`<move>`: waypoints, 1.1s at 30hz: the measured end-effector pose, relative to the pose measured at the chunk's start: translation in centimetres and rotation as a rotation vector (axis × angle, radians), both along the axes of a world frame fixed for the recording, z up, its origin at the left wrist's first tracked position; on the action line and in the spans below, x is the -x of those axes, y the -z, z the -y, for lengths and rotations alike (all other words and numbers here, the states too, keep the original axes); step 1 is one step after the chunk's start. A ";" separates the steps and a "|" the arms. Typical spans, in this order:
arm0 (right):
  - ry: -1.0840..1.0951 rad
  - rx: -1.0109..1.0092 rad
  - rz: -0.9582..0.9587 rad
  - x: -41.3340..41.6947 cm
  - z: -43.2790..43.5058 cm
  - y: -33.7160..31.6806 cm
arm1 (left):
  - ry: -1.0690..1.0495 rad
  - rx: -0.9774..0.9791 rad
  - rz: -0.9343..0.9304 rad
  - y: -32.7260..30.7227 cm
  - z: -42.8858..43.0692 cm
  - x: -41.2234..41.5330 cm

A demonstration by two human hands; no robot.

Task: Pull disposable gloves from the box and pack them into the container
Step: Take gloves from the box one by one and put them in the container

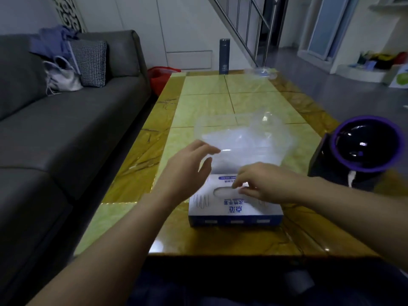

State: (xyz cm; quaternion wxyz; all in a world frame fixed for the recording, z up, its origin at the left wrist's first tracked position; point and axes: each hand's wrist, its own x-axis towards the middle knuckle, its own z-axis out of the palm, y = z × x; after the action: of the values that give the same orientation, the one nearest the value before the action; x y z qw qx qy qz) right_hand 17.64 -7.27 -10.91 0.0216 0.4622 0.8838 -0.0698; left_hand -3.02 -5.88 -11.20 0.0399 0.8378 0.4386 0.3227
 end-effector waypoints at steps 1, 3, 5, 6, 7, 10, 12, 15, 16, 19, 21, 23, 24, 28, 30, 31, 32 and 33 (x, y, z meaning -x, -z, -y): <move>0.009 -0.003 0.037 -0.1 -0.2 1.0 | 0.007 0.031 -0.014 0.7 0.5 0.0; 0.047 -0.011 0.061 -0.1 -0.6 2.4 | 0.009 0.158 -0.115 2.4 1.2 0.0; 0.066 -0.027 0.053 0.3 -1.0 3.1 | 0.028 0.335 -0.268 4.1 1.3 0.1; 0.070 -0.035 0.035 0.5 -1.1 3.1 | 0.039 0.427 -0.309 4.7 1.4 0.1; 0.073 -0.043 0.015 0.7 -1.2 3.1 | 0.046 0.496 -0.314 5.1 1.5 0.0; 0.085 -0.060 0.004 0.8 -1.3 2.4 | 0.044 0.546 -0.279 5.8 1.2 0.0; 0.073 -0.061 0.026 0.7 -1.3 1.8 | 0.038 0.556 -0.271 5.8 1.2 0.1; 0.030 0.005 0.118 0.4 -1.0 2.0 | 0.035 0.577 -0.267 5.9 1.1 0.0; 0.018 0.019 0.131 0.5 -1.0 2.3 | 0.033 0.581 -0.272 6.0 1.1 0.0; 0.015 -0.015 0.123 1.2 -1.4 3.0 | 0.033 0.589 -0.283 5.7 1.1 -0.2; 0.026 -0.035 0.121 1.6 -1.6 3.2 | 0.034 0.595 -0.285 5.6 1.2 -0.3; 0.025 -0.043 0.103 1.5 -1.6 3.0 | 0.034 0.599 -0.282 5.5 1.3 -0.3; 0.024 -0.042 0.089 1.4 -1.5 2.7 | 0.034 0.602 -0.277 5.4 1.3 -0.3; 0.066 -0.051 0.049 0.6 -0.6 0.7 | 0.033 0.617 -0.270 5.4 1.3 -0.4; 0.083 -0.068 0.035 0.4 -0.4 0.1 | 0.032 0.622 -0.277 5.3 1.3 -0.4; 0.093 -0.061 0.032 0.3 -0.5 0.1 | 0.031 0.625 -0.282 5.3 1.4 -0.5; 0.099 -0.052 0.037 0.4 -0.4 0.2 | 0.030 0.625 -0.284 5.1 1.4 -0.5; 0.109 -0.034 0.042 0.4 -0.4 0.5 | 0.032 0.627 -0.286 5.1 1.4 -0.6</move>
State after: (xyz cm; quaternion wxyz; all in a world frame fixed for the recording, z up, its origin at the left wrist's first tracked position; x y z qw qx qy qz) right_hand 17.21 -6.90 -11.38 0.0285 0.5112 0.8578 -0.0463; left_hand -2.37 -7.29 -16.31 0.2384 0.8284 0.5043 0.0509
